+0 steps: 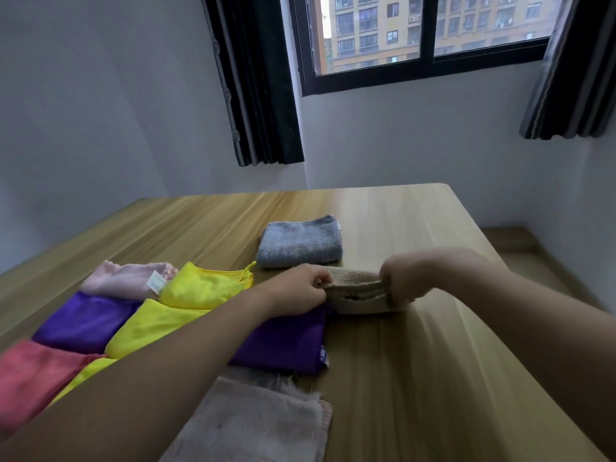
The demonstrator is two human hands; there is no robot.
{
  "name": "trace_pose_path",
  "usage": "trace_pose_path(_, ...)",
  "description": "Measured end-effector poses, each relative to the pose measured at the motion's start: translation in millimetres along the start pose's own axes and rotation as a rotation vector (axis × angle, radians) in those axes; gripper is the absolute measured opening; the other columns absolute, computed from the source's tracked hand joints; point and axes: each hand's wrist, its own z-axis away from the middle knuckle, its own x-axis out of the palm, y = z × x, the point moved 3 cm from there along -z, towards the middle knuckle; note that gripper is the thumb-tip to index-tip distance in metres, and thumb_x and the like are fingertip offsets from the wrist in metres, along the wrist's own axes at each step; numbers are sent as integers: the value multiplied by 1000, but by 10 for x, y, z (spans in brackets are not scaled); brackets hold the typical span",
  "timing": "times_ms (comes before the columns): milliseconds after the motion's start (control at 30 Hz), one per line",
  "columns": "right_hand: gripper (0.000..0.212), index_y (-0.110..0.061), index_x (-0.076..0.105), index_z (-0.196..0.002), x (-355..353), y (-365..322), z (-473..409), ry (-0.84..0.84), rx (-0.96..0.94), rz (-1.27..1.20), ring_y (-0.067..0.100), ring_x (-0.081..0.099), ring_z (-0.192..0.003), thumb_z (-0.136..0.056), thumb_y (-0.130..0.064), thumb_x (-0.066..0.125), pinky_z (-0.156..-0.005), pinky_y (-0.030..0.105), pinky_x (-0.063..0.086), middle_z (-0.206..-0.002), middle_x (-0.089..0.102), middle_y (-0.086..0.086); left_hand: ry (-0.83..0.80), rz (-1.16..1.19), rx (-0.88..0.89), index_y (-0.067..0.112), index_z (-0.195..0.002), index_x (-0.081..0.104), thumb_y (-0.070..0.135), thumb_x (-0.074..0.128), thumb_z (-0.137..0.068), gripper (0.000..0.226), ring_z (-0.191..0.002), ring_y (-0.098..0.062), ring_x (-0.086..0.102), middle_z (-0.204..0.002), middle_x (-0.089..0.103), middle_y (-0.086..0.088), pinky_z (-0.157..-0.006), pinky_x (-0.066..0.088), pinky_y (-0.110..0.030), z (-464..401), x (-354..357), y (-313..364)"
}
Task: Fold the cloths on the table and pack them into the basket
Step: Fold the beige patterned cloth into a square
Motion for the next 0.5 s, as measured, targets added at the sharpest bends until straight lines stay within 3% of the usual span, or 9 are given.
trace_pose_path(167,26,-4,61,-110,-111,94,-57,-48,74,-183,17,69,-85,-89,-18,54,-81,32,56,-97,71,9,46,115,-156,21,-108,55,12,44,-91,23,-99,-19,58,-109,60,-3,-81,50,-32,-192,-14,-40)
trace_pose_path(300,17,-6,54,-89,-113,158,-115,-89,127,-226,23,72,-88,-91,-16,40,-89,41,54,-90,72,9,156,171,-213,18,-116,53,22,45,-98,20,-103,-18,55,-115,58,-2,-87,45,-31,-366,20,-47)
trace_pose_path(500,30,-3,59,-81,-8,200,-283,-157,196,-200,22,65,-63,-93,-10,32,-55,24,51,-75,66,9,124,-35,-208,13,-113,59,23,45,-99,22,-104,-22,58,-115,64,-7,-88,45,-33,-583,170,-70)
